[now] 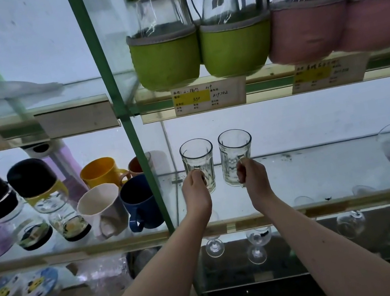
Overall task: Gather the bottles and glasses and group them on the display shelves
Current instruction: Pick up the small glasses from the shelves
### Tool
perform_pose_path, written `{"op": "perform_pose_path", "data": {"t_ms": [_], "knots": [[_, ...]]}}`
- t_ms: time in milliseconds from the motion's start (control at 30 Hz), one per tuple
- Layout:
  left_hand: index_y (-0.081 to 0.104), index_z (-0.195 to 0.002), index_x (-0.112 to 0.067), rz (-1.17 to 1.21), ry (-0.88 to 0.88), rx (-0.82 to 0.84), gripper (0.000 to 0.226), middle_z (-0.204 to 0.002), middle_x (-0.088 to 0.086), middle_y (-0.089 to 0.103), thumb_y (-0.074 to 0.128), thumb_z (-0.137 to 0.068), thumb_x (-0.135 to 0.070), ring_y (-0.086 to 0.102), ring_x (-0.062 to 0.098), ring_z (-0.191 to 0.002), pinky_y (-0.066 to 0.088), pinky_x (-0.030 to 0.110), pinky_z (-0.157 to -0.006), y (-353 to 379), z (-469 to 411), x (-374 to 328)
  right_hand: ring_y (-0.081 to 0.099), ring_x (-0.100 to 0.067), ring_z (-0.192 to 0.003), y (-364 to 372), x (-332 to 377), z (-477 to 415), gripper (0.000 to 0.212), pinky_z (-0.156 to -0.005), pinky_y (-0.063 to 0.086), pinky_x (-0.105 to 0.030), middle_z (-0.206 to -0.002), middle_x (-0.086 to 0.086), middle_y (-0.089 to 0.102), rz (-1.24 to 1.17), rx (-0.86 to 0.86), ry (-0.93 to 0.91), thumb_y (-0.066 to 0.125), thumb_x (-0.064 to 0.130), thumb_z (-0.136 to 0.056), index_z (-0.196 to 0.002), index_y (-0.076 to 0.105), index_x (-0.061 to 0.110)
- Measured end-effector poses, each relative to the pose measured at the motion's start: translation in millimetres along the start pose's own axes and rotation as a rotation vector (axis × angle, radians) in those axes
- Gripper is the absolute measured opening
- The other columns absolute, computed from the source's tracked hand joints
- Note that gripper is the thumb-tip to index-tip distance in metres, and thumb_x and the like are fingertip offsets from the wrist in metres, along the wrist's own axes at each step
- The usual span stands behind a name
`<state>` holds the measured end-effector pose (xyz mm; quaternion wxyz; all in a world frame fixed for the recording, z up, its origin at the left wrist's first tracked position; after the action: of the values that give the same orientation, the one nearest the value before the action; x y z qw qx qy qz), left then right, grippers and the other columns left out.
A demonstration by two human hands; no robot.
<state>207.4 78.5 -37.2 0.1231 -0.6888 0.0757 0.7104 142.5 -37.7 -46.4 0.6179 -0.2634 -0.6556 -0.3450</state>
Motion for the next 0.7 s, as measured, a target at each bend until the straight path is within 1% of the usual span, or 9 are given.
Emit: {"op": "perform_pose_path", "data": {"t_ms": [100,167,233,267,333,433,500,600,700], "knots": [[0.028,-0.066,-0.016,0.028,-0.032,0.021,0.024,-0.063,0.003,0.022,0.032,-0.089,-0.01,0.018,0.015,-0.059,0.014,0.033,-0.056,0.8,-5.6,-1.5,0.036,-0.007,-0.047,-1.6,2.5,2.0,0.026,-0.046,0.03,-0.016,-0.06,-0.007,0.041,-0.048,0.018,0.014,0.037,0.005,-0.092,-0.071,0.053,0.006],[0.028,-0.065,-0.016,0.035,-0.045,0.049,0.025,-0.062,0.003,0.023,0.032,-0.09,-0.01,0.018,0.015,-0.058,0.014,0.032,-0.055,1.8,-7.6,-2.8,0.043,-0.006,-0.049,-2.1,3.1,3.8,0.025,-0.045,0.034,-0.011,-0.06,-0.007,0.047,-0.084,0.006,0.021,0.04,0.005,-0.093,-0.075,0.058,0.003],[0.032,-0.065,-0.013,0.027,-0.047,0.079,0.026,-0.062,0.005,0.029,0.031,-0.091,-0.011,0.023,0.016,-0.057,0.018,0.03,-0.054,3.0,-7.3,-3.8,0.045,-0.012,-0.056,-2.2,1.9,4.8,0.024,-0.046,0.037,-0.011,-0.063,-0.008,0.05,-0.123,-0.016,0.028,0.042,0.006,-0.094,-0.076,0.058,0.004],[0.037,-0.067,-0.011,0.031,-0.046,0.089,0.025,-0.064,0.007,0.035,0.031,-0.091,-0.012,0.028,0.017,-0.058,0.022,0.029,-0.055,3.4,-6.5,-4.1,0.045,-0.014,-0.057,-2.5,1.4,5.4,0.024,-0.046,0.037,-0.011,-0.064,-0.008,0.05,-0.132,-0.026,0.024,0.042,0.007,-0.095,-0.077,0.057,0.005],[0.046,-0.074,-0.006,0.045,-0.048,0.098,0.024,-0.069,0.009,0.045,0.032,-0.092,-0.013,0.038,0.018,-0.062,0.03,0.029,-0.059,2.8,-4.3,-4.7,0.045,-0.015,-0.059,-3.5,1.2,6.9,0.022,-0.047,0.038,-0.012,-0.066,-0.009,0.051,-0.138,-0.04,0.01,0.043,0.007,-0.096,-0.078,0.056,0.006],[0.047,-0.074,-0.007,0.043,-0.072,0.075,0.024,-0.073,0.006,0.047,0.034,-0.093,-0.013,0.04,0.018,-0.067,0.031,0.03,-0.063,-0.8,-2.8,-4.0,0.047,-0.015,-0.061,-3.8,2.7,8.4,0.02,-0.049,0.04,-0.012,-0.069,-0.009,0.052,-0.109,-0.05,-0.006,0.044,0.007,-0.096,-0.08,0.055,0.005],[0.048,-0.075,-0.012,0.037,-0.089,0.058,0.025,-0.077,0.006,0.048,0.035,-0.095,-0.016,0.042,0.019,-0.073,0.033,0.031,-0.067,-3.7,-2.8,-4.3,0.049,-0.014,-0.063,-2.6,2.9,8.6,0.019,-0.052,0.041,-0.014,-0.071,-0.008,0.054,-0.046,-0.059,-0.004,0.045,0.01,-0.097,-0.082,0.056,0.006],[0.053,-0.081,-0.015,0.027,-0.078,0.079,0.026,-0.083,0.003,0.055,0.034,-0.099,-0.02,0.05,0.018,-0.079,0.038,0.03,-0.071,-6.0,-0.4,-5.6,0.055,-0.015,-0.072,-0.9,2.3,10.2,0.017,-0.065,0.044,-0.023,-0.078,-0.005,0.06,0.04,-0.09,0.005,0.047,0.018,-0.097,-0.089,0.059,0.008],[0.054,-0.1,-0.014,-0.023,-0.086,0.091,0.023,-0.092,0.002,0.059,0.036,-0.101,-0.028,0.054,0.016,-0.086,0.039,0.03,-0.075,-9.7,2.1,-6.4,0.056,-0.02,-0.089,-1.8,4.3,18.0,0.019,-0.082,0.047,-0.034,-0.094,-0.005,0.059,0.129,-0.173,0.029,0.051,0.027,-0.096,-0.104,0.053,0.01]]}}
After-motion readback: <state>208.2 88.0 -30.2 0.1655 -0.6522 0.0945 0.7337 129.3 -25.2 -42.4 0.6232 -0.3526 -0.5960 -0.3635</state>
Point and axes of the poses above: each hand's wrist, its own z-axis away from the middle knuckle, its own y-axis out of the palm, x = y × z, the point moved 3 cm from there along -z, towards the middle knuckle
